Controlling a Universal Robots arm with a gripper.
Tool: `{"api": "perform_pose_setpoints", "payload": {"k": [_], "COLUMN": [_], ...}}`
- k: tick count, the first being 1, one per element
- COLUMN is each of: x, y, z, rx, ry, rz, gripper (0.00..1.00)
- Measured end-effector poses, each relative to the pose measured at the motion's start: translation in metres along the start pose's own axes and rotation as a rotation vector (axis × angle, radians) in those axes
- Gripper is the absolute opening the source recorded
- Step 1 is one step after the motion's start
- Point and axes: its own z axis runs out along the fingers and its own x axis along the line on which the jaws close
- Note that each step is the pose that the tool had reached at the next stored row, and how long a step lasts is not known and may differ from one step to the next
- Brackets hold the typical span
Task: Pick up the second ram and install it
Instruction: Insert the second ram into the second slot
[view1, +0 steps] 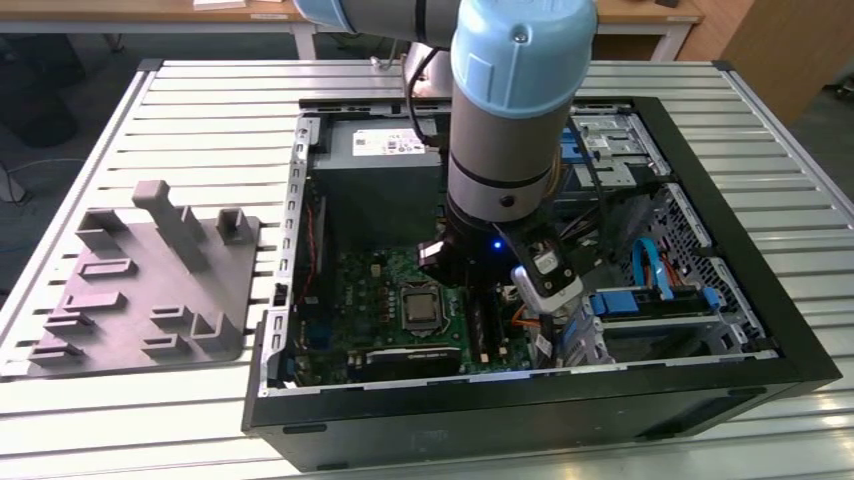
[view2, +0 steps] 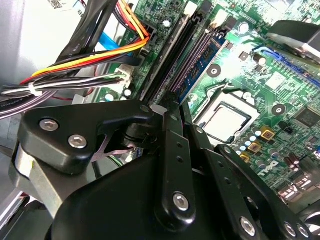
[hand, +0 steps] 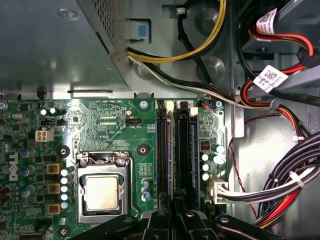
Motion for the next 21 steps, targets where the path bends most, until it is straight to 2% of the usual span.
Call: {"api": "perform_pose_setpoints", "payload": {"k": [4,18,21], "x": [0.0000,0.0003,0.0002], "y": [0.0000,0.0017,0.0018], "z": [0.0002,0.0040,0.0039], "rx": [0.0050,0.0068,0.0095], "ry": [0.0000,-0.0001,-0.0003], "rz": [0.000,-0.001,-0.001], "gripper": [0.14,0.14,0.14]}}
